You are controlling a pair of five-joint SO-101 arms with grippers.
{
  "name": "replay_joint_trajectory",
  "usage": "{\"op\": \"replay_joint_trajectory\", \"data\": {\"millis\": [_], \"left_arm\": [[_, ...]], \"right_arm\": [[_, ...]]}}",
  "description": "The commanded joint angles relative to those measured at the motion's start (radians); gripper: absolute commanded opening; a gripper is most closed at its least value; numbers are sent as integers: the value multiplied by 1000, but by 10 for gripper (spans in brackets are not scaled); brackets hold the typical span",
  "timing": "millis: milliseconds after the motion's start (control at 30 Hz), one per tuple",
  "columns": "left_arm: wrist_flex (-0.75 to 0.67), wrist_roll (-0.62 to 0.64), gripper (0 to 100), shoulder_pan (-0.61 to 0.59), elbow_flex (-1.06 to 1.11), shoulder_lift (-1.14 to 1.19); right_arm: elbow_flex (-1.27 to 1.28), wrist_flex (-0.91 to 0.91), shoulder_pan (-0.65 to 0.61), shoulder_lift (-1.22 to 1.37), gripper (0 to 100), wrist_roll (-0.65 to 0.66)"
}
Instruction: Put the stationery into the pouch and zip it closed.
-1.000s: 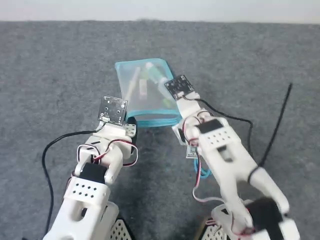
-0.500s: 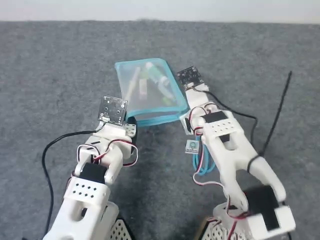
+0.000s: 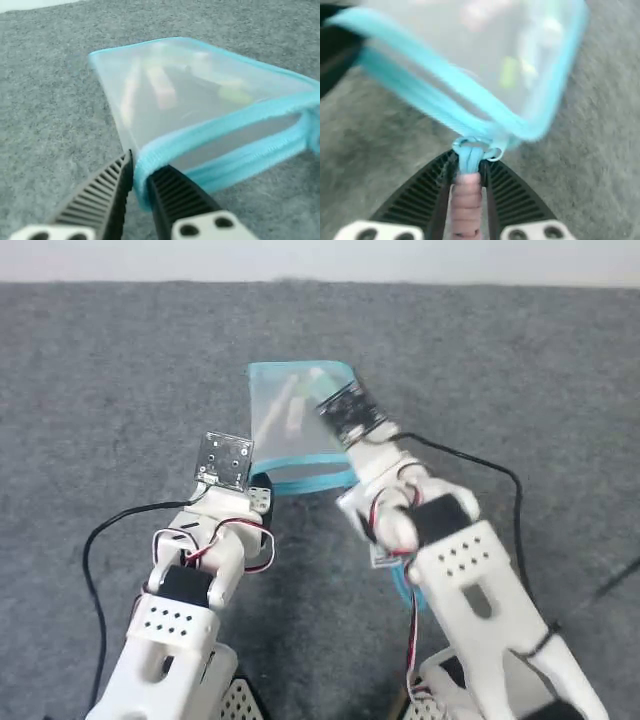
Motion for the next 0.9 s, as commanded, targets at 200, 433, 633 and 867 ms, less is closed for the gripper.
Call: {"op": "replay_joint_trajectory", "data": {"millis": [200,433,633,867], "left_arm": [[-11,-8,9,11,-47,2],[-9,-8,9,11,-45,2],[-9,-11,9,11,-45,2],[-9,-11,9,11,-45,2]], "right_arm": [[-87,73,-208,-117,7,46],[-75,159,-211,-108,255,55],[-74,320,-209,-183,508,172],[-63,352,-45,-275,450,198]]}}
